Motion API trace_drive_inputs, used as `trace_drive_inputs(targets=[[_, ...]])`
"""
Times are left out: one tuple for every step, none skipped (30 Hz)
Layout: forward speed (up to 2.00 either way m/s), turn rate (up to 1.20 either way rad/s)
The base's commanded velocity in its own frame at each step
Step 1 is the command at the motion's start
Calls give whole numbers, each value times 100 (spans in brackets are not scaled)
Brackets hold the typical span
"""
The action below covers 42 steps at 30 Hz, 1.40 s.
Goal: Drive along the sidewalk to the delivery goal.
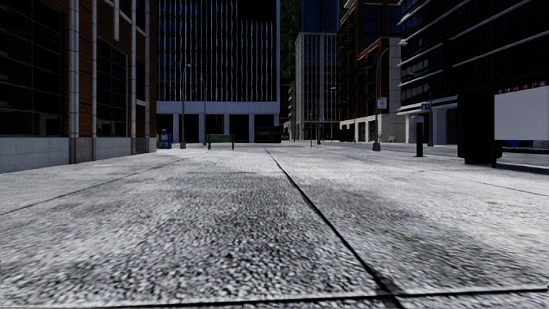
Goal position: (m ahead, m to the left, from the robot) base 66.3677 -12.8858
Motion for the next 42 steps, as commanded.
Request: trace_drive_inputs(targets=[[200,0],[200,0],[200,0],[200,0],[200,0],[200,0],[200,0],[200,0],[200,0],[200,0],[200,0],[200,0],[200,0],[200,0],[200,0],[200,0],[200,0],[200,0],[200,0],[200,0],[200,0],[200,0],[200,0],[200,0],[200,0],[200,0],[200,0],[200,0],[200,0],[200,0],[200,0],[200,0],[200,0],[200,0],[200,0],[200,0],[200,0],[200,0],[200,0],[200,0],[200,0],[200,0]])
